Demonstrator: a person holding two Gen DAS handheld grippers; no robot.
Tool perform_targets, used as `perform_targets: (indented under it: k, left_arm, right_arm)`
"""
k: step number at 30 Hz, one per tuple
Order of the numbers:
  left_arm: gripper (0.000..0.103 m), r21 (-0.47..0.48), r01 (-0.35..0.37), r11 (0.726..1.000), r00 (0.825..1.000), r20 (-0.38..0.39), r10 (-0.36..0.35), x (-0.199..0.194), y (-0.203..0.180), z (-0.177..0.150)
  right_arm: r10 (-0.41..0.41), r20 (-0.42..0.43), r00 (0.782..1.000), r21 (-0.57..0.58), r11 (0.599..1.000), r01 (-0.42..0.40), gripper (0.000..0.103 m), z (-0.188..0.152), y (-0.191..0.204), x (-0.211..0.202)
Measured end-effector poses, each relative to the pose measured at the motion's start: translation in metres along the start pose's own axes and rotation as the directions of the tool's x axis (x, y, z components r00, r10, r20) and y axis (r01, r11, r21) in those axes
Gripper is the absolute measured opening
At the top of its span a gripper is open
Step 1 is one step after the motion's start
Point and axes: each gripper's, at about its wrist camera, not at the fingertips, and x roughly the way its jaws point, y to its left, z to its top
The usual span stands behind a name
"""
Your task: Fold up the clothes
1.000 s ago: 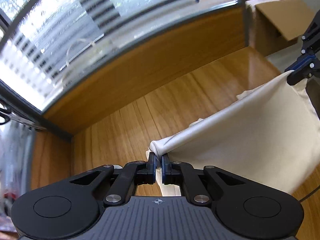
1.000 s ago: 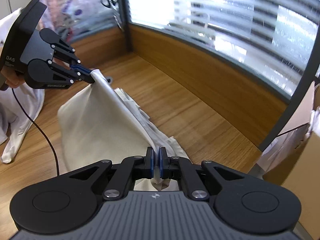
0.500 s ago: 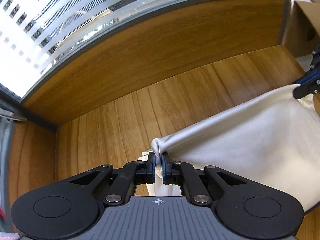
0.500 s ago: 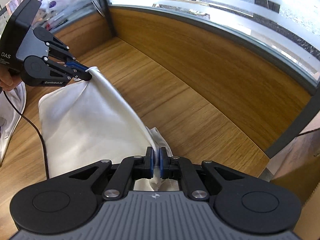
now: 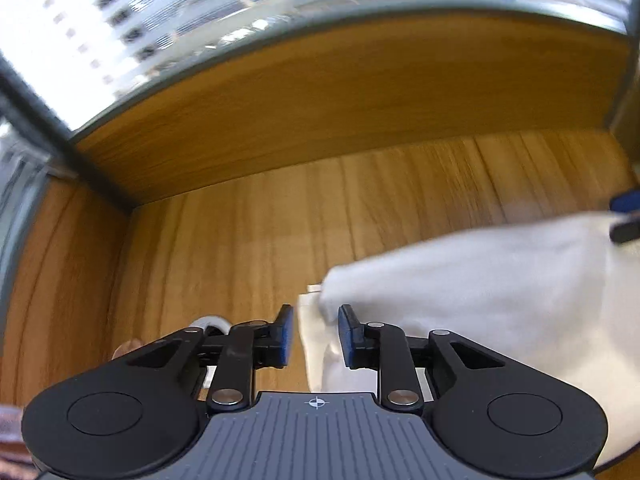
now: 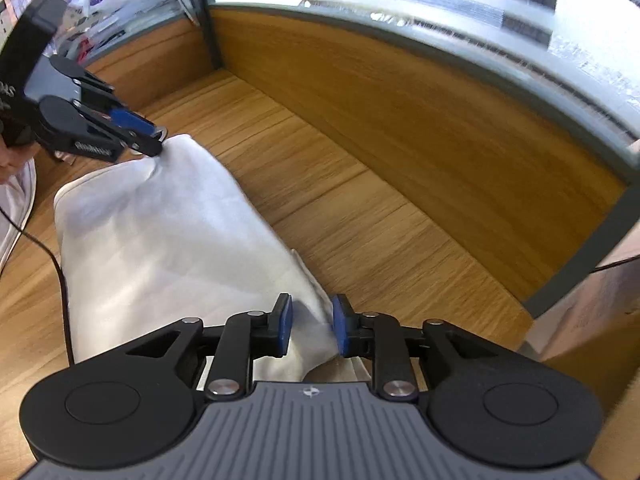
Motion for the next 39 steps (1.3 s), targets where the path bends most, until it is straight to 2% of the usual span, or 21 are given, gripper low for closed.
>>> perform_targets:
  k: [3, 4, 11, 15, 17, 20, 21, 22, 23, 28, 32, 34, 39]
  left_arm:
    - [0.044, -0.072, 0.013, 0.997, 1.000, 0.021, -0.011, -0.020, 0.016, -0.006]
    - [0.045, -0.098, 0.019, 0.995, 1.000, 0.027, -0.017, -0.026, 0.022, -0.009]
    - [0.056, -0.252, 0.101, 0.962, 0.995, 0.024, -0.098, -0.044, 0.045, -0.047]
    - [0.058, -0.303, 0.165, 0.939, 0.986, 0.080, -0.147, -0.044, 0.042, -0.069]
    - [0.058, -0.324, 0.197, 0.925, 0.980, 0.093, -0.176, -0.041, 0.039, -0.075]
    - [0.057, -0.323, 0.201, 0.925, 0.979, 0.083, -0.184, -0.033, 0.031, -0.081]
    - [0.054, -0.326, 0.199, 0.924, 0.980, 0.075, -0.185, -0.029, 0.029, -0.083]
    - [0.044, -0.330, 0.196, 0.923, 0.981, 0.064, -0.185, -0.024, 0.027, -0.084]
    - [0.041, -0.338, 0.197, 0.920, 0.980, 0.055, -0.190, -0.019, 0.025, -0.085]
    - [0.040, -0.362, 0.191, 0.912, 0.982, 0.065, -0.180, -0.013, 0.019, -0.088]
    - [0.052, -0.360, 0.199, 0.911, 0.980, 0.080, -0.183, -0.013, 0.023, -0.083]
    - [0.064, -0.359, 0.213, 0.909, 0.977, 0.087, -0.195, -0.010, 0.028, -0.080]
    - [0.074, -0.348, 0.247, 0.904, 0.969, 0.098, -0.227, 0.003, 0.041, -0.071]
  right_arm:
    - [-0.001, 0.024, 1.000, 0.041, 0.999, 0.000, 0.041, 0.000, 0.000, -0.018]
    - [0.005, 0.029, 1.000, 0.070, 0.998, -0.007, 0.046, -0.001, -0.002, -0.024]
    - [0.042, 0.028, 0.999, 0.263, 0.964, -0.047, 0.060, -0.018, -0.012, -0.056]
    - [0.060, 0.004, 0.998, 0.321, 0.945, -0.058, 0.064, -0.037, -0.006, -0.063]
    - [0.059, -0.016, 0.998, 0.338, 0.940, -0.050, 0.067, -0.048, -0.001, -0.064]
    - [0.057, -0.037, 0.998, 0.357, 0.933, -0.040, 0.068, -0.058, 0.008, -0.064]
    - [0.057, -0.044, 0.997, 0.363, 0.931, -0.037, 0.070, -0.062, 0.010, -0.064]
    - [0.054, -0.046, 0.997, 0.367, 0.930, -0.034, 0.071, -0.063, 0.011, -0.064]
    - [0.052, -0.048, 0.998, 0.371, 0.928, -0.030, 0.072, -0.065, 0.012, -0.064]
    - [0.044, -0.035, 0.998, 0.441, 0.897, -0.024, 0.080, -0.067, 0.004, -0.056]
    - [0.057, -0.004, 0.998, 0.525, 0.850, -0.047, 0.085, -0.063, -0.009, -0.044]
    - [0.053, -0.001, 0.999, 0.533, 0.845, -0.045, 0.086, -0.060, -0.012, -0.035]
    - [0.049, -0.016, 0.999, 0.538, 0.843, -0.033, 0.087, -0.050, -0.017, -0.012]
